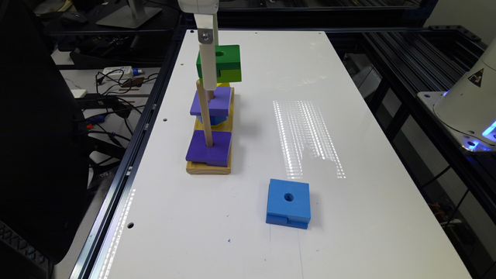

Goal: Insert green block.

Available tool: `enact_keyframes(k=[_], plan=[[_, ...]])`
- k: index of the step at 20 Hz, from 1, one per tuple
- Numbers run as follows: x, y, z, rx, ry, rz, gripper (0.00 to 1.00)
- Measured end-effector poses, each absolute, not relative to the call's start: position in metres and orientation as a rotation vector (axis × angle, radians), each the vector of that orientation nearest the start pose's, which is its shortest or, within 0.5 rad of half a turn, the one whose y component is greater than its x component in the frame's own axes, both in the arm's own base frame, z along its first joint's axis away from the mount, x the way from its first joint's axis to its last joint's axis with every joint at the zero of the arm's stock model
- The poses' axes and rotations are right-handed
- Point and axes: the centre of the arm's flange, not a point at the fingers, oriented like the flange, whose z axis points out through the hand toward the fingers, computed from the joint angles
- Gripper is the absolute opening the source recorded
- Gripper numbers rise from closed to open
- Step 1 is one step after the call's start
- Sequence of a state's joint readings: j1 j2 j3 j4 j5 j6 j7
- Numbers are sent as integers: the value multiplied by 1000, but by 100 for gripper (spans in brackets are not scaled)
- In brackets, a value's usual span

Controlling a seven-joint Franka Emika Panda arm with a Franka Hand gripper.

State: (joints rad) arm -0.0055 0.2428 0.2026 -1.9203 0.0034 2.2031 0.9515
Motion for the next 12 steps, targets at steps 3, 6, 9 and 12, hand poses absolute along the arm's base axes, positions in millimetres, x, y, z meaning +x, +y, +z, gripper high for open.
enact_keyframes(k=[3,6,9,12], plan=[[602,115,373,-2853,1145,-16,0],[603,115,374,-2850,1144,-23,0],[605,114,372,-2842,1144,-39,0],[608,114,371,-2835,1143,-50,0]])
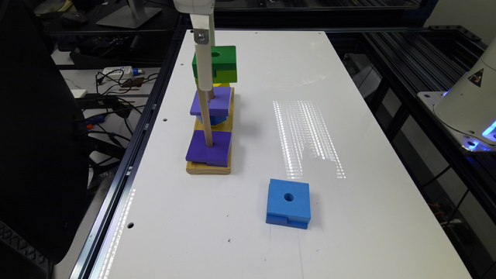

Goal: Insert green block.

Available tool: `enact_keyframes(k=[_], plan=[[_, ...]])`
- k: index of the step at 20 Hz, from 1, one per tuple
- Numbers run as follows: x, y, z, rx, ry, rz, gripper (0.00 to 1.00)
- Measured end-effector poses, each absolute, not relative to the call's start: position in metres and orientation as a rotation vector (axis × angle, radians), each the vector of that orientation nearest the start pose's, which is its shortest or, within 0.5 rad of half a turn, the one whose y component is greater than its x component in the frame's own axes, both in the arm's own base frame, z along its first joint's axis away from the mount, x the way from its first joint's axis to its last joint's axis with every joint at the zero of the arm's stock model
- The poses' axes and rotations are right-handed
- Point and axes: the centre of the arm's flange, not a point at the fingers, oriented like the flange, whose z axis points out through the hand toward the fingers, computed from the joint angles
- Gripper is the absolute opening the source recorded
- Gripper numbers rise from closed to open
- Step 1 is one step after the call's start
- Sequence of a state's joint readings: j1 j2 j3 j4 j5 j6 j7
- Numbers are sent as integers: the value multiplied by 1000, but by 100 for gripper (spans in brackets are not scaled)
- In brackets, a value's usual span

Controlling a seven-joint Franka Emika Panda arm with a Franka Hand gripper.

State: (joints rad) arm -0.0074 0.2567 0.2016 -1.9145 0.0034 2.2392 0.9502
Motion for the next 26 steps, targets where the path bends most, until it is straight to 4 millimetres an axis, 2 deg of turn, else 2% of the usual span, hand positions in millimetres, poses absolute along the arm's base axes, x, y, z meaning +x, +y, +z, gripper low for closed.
enact_keyframes(k=[10,15,26], plan=[[611,113,371,-2831,1142,-55,0],[613,113,361,-2830,1142,-51,0],[614,113,361,-2830,1141,-51,0]])
